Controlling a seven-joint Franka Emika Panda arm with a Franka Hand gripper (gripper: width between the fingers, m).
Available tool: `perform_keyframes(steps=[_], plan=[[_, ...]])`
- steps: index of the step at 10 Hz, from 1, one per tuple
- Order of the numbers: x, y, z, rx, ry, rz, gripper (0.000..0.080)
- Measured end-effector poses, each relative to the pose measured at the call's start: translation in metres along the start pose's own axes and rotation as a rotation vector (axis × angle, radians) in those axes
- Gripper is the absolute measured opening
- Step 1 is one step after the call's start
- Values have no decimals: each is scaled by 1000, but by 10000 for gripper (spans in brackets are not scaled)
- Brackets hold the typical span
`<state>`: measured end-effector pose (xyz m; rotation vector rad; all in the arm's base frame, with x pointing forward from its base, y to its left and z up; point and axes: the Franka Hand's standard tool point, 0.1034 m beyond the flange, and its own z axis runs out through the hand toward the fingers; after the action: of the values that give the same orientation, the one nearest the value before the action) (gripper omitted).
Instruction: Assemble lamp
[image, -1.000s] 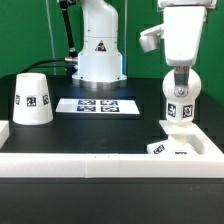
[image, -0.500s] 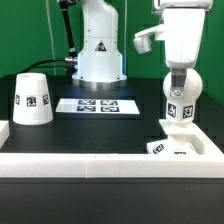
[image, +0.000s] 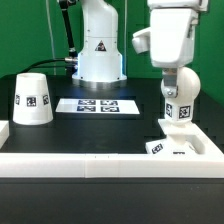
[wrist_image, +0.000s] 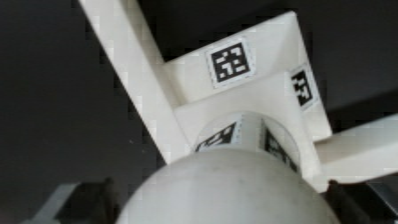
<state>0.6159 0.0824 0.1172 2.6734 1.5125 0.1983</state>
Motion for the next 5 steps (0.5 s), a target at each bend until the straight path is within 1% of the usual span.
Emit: perform_keyframes(steps=[1,3,4,5], plan=[[-1,-1,0,-9,10,111,574],[1,-1,1,-36,41,274,576],[2,0,1,-43,53,366,576],[2,0,1,-43,55,418,576]])
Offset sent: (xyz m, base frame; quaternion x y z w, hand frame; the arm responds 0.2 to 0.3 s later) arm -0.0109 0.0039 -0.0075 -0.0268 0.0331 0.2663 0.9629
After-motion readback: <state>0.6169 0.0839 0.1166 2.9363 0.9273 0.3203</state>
